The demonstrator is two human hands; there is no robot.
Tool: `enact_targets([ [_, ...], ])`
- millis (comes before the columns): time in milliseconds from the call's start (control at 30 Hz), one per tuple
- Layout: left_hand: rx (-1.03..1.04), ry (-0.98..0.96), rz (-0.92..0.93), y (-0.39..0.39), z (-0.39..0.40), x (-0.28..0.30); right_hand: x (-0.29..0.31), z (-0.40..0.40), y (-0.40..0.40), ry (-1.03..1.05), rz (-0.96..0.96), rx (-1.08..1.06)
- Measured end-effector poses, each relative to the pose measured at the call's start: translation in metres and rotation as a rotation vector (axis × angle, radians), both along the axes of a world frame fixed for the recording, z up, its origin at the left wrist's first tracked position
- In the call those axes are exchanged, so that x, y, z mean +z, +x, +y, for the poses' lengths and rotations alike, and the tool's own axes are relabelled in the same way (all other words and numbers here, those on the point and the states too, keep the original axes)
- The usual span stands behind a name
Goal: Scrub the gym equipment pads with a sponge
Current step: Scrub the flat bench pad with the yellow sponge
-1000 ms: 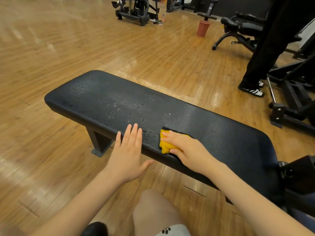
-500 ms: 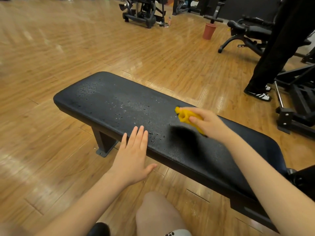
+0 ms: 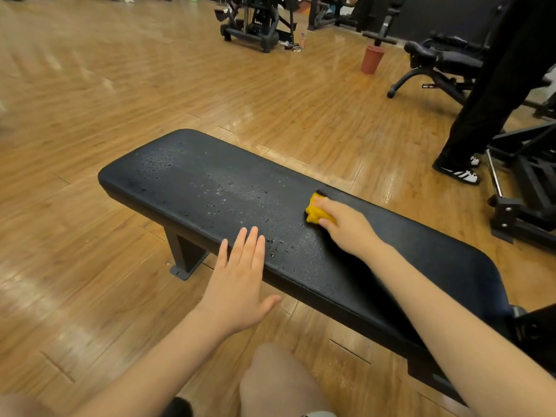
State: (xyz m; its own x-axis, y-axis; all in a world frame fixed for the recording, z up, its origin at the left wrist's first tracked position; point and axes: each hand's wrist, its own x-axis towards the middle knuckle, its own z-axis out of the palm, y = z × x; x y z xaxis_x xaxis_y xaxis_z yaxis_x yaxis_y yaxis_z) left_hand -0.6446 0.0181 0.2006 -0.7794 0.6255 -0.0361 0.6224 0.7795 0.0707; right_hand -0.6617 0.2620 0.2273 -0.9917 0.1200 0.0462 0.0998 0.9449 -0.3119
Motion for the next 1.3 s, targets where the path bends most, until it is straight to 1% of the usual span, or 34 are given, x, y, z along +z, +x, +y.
enact_targets([
  [200, -0.008, 0.004, 0.012, 0.001, -0.002, 0.002, -0.001, -0.033, 0.057, -0.068, 0.008, 0.279],
  [333, -0.013, -0.001, 0.015, 0.0, -0.004, 0.003, -0.006, -0.041, 0.081, -0.106, 0.022, 0.414],
  [433, -0.019, 0.005, 0.016, -0.001, -0.004, 0.002, -0.002, -0.04, 0.089, -0.153, -0.027, 0.469],
  [467, -0.021, 0.01, 0.015, -0.002, -0.005, 0.002, 0.002, -0.04, 0.091, -0.204, -0.067, 0.476],
  [533, -0.016, 0.019, 0.004, -0.002, -0.006, 0.003, 0.011, -0.035, 0.085, -0.393, -0.127, 0.436],
  [600, 0.014, 0.028, 0.013, -0.003, -0.008, 0.004, 0.019, -0.023, 0.069, -0.608, -0.079, 0.324],
  [633, 0.039, 0.032, 0.028, -0.003, -0.01, 0.004, 0.02, -0.014, 0.055, -0.663, -0.021, 0.249],
  [667, 0.07, 0.039, 0.045, -0.004, -0.011, 0.005, 0.021, -0.005, 0.039, -0.671, 0.042, 0.179],
  [733, 0.138, 0.049, 0.063, -0.005, -0.014, 0.006, 0.021, 0.014, 0.005, -0.545, 0.141, 0.028],
  [767, 0.169, 0.047, 0.058, -0.006, -0.015, 0.006, 0.02, 0.02, -0.011, -0.463, 0.154, -0.045],
  [833, 0.212, 0.044, 0.034, -0.007, -0.017, 0.004, 0.012, 0.028, -0.038, -0.337, 0.121, -0.155],
  [900, 0.233, 0.054, 0.028, -0.007, -0.017, 0.001, 0.002, 0.027, -0.054, -0.154, 0.06, -0.239],
  [967, 0.236, 0.088, 0.043, -0.007, -0.016, -0.001, -0.003, 0.019, -0.056, -0.033, 0.061, -0.259],
  [1067, 0.248, 0.125, 0.064, -0.007, -0.01, -0.005, 0.002, 0.005, -0.042, -0.007, 0.07, -0.19],
  [1167, 0.238, 0.169, 0.102, -0.009, -0.008, -0.01, 0.004, -0.018, -0.019, 0.014, 0.0, -0.065],
  [1233, 0.229, 0.155, 0.141, -0.009, -0.006, -0.01, 0.003, -0.041, 0.001, -0.008, 0.012, 0.058],
  [1300, 0.225, 0.151, 0.138, -0.009, -0.006, -0.011, 0.0, -0.062, 0.023, -0.028, 0.052, 0.223],
])
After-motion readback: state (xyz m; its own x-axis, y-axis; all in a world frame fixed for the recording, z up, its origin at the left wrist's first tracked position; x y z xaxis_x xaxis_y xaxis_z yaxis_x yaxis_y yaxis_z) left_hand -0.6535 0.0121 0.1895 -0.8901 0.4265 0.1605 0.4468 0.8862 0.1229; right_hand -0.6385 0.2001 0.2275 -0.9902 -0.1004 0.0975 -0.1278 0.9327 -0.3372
